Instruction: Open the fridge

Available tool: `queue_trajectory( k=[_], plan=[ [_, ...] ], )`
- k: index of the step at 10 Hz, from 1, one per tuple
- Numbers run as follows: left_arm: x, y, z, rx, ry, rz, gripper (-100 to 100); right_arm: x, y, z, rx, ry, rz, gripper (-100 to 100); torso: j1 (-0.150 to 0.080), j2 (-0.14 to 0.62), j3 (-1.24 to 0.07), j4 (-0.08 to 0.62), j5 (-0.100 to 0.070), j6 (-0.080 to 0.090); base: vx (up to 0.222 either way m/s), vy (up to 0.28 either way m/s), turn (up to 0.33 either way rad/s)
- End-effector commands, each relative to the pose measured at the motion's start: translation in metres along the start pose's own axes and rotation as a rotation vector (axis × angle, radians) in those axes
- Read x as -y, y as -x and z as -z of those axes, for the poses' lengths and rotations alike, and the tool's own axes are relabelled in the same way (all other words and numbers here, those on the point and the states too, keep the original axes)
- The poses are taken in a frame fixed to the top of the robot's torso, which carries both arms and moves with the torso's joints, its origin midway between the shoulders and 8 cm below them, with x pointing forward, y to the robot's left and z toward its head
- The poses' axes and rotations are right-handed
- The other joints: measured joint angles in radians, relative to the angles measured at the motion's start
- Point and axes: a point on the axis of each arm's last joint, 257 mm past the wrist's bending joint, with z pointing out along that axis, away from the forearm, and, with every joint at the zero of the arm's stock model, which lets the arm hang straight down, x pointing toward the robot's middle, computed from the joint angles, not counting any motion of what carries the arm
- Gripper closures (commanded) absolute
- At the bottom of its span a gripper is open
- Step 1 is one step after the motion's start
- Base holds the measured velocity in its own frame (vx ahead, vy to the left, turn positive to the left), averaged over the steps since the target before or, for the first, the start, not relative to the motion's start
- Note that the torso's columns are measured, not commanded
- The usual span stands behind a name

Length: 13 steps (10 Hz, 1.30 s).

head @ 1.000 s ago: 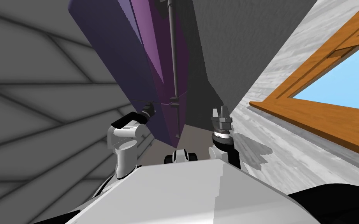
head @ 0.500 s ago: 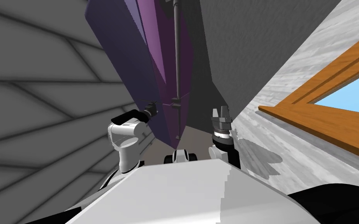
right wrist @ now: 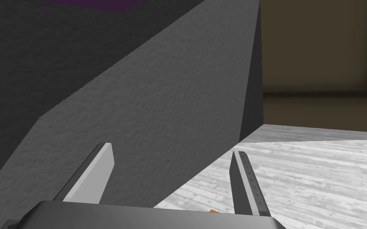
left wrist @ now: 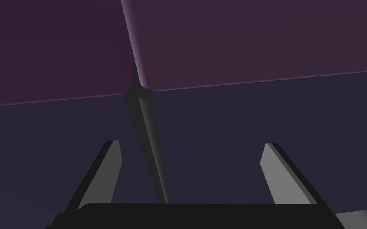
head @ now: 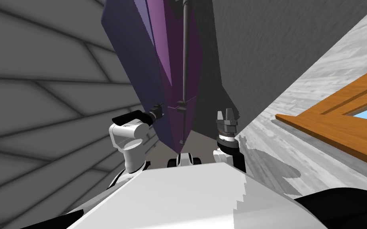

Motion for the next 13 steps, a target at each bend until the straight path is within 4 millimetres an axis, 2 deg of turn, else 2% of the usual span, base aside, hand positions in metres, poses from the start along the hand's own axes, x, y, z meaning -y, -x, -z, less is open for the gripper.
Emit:
queue_trajectory(
  k=[1,2,4,5,7,9,10,12,13],
  plan=[
    [0.015,-0.04,0.005,-0.092,-0.008,0.011,-100,0.0,0.0,0.0,0.0,0.0,0.0,0,-0.005,0.001,0.0,0.002,-0.002,0.001,0.023,-0.027,0.109],
    [0.022,-0.051,0.01,-0.12,-0.019,0.023,-100,0.0,0.0,0.0,0.0,0.0,0.0,0,-0.009,0.003,0.002,0.003,-0.004,0.002,0.027,-0.057,0.092],
    [0.022,-0.051,0.01,-0.12,-0.019,0.023,-100,0.0,0.0,0.0,0.0,0.0,0.0,0,-0.014,0.005,0.003,0.004,-0.007,0.004,0.005,-0.034,0.012],
    [0.031,-0.062,0.016,-0.147,-0.036,0.038,-100,0.0,0.0,0.0,0.0,0.0,0.0,0,-0.015,0.003,0.002,0.003,-0.007,0.005,0.012,-0.024,0.056],
    [0.031,-0.062,0.016,-0.147,-0.036,0.038,-100,0.0,0.0,0.0,0.0,0.0,0.0,0,-0.014,0.001,0.0,0.004,-0.007,0.004,0.015,-0.012,0.017],
    [0.05,-0.083,0.031,-0.196,-0.086,0.075,-100,0.0,0.0,0.0,0.0,0.0,0.0,0,-0.014,0.001,-0.001,0.006,-0.007,0.002,0.01,-0.032,0.029],
    [0.06,-0.09,0.039,-0.215,-0.113,0.094,-100,0.0,0.0,0.0,0.0,0.0,0.0,0,-0.01,-0.002,-0.003,0.006,-0.005,-0.002,-0.012,-0.062,0.018],
    [0.066,-0.095,0.044,-0.228,-0.132,0.112,-100,0.0,0.0,0.0,0.0,0.0,0.0,0,0.01,-0.01,-0.008,0.001,0.004,-0.008,-0.002,-0.034,-0.004],
    [0.049,-0.09,0.039,-0.215,-0.086,0.104,-100,0.0,0.0,0.0,0.0,0.0,0.0,0,0.017,-0.012,-0.011,0.004,0.006,-0.01,-0.035,-0.004,0.044]
  ],
)
